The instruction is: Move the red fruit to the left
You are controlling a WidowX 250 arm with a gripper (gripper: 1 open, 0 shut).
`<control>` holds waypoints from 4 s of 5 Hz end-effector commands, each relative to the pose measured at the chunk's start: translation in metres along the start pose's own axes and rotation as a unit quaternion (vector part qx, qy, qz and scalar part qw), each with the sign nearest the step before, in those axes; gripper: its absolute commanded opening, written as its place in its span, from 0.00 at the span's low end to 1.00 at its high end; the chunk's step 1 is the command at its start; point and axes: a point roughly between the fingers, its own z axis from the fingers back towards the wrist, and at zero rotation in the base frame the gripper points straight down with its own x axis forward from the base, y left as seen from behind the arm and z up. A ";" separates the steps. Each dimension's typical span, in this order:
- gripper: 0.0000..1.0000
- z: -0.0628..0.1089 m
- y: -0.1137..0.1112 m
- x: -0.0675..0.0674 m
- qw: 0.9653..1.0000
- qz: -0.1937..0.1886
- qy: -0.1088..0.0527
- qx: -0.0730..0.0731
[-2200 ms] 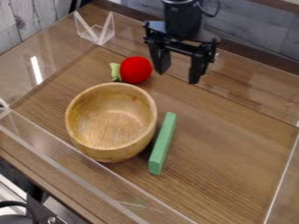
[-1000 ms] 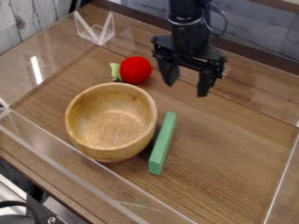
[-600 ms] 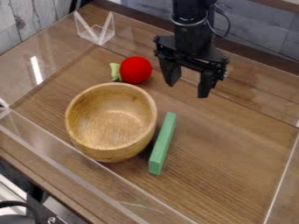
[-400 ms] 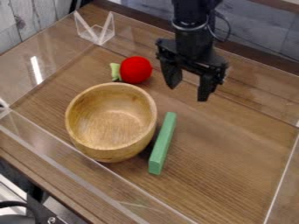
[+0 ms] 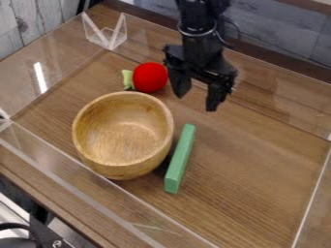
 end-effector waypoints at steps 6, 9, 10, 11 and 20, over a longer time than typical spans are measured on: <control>1.00 0.014 0.085 0.040 0.994 0.088 -0.047 0.046; 1.00 -0.006 0.086 0.054 0.991 0.116 -0.031 0.055; 1.00 -0.017 0.085 0.059 0.993 0.106 -0.030 0.052; 1.00 -0.034 0.093 0.052 0.991 0.115 -0.029 0.053; 0.00 -0.012 0.126 0.035 0.984 0.173 -0.039 0.014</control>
